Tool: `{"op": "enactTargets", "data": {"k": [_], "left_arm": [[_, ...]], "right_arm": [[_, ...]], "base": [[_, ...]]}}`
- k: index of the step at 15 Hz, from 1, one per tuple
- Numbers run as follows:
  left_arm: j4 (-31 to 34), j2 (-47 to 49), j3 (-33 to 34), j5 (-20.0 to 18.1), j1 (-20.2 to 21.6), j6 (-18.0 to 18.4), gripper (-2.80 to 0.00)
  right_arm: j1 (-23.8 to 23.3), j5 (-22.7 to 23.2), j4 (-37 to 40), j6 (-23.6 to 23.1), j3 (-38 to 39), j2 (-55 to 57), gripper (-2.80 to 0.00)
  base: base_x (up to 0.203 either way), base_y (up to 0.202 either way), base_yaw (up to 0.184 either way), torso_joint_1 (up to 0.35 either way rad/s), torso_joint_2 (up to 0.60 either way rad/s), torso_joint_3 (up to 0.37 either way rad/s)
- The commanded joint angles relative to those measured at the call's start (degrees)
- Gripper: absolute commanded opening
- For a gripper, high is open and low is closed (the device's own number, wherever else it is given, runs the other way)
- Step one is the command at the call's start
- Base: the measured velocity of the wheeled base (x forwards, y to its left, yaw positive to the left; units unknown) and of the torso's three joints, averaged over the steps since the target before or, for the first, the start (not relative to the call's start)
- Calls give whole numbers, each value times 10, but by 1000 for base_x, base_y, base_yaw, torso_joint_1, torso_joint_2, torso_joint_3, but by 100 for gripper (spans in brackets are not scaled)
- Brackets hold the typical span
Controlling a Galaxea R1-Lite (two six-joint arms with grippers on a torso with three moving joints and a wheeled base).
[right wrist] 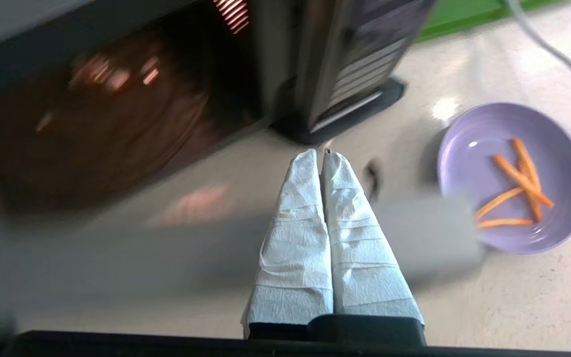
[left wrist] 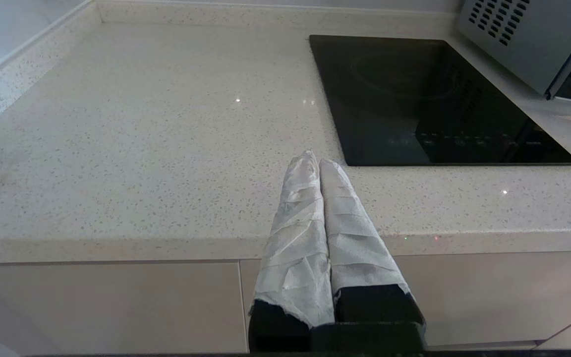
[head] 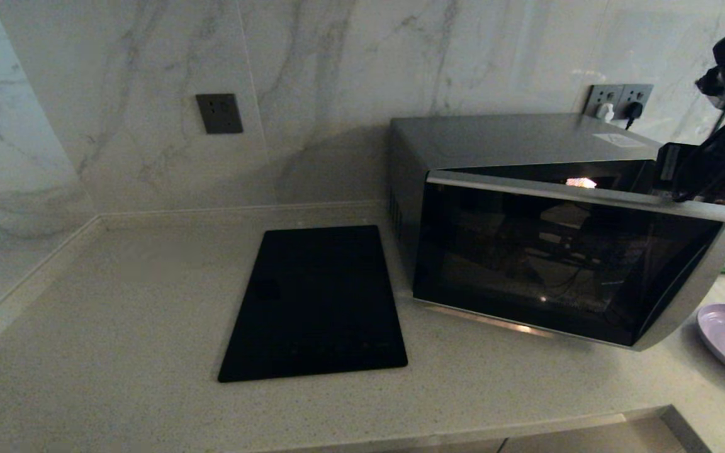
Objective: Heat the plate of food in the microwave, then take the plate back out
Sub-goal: Open the microwave oven
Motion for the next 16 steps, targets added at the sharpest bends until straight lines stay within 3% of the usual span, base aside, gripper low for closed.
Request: {"op": "enactTargets", "data": {"k": [1, 5, 8, 10, 13, 16], "left_arm": [[0, 1, 0, 0, 0, 0, -280], [0, 1, 0, 0, 0, 0, -280], [0, 1, 0, 0, 0, 0, -280], [0, 1, 0, 0, 0, 0, -280], [0, 1, 0, 0, 0, 0, -280], [0, 1, 0, 0, 0, 0, -280]], "right_arm": [[41, 0, 27, 3, 27, -52, -280], [116, 1, 75, 28, 88, -122, -280], [118, 4, 71, 35, 75, -132, -280], [91, 3, 20, 23, 72, -118, -280], [42, 2, -123, -24, 84, -83, -280], [28, 2, -236, -70, 147, -56, -280]], "base": [[0, 0, 0, 0, 0, 0], [0, 0, 0, 0, 0, 0], [0, 0, 0, 0, 0, 0], [0, 0, 0, 0, 0, 0], [0, 0, 0, 0, 0, 0], [0, 0, 0, 0, 0, 0]]}}
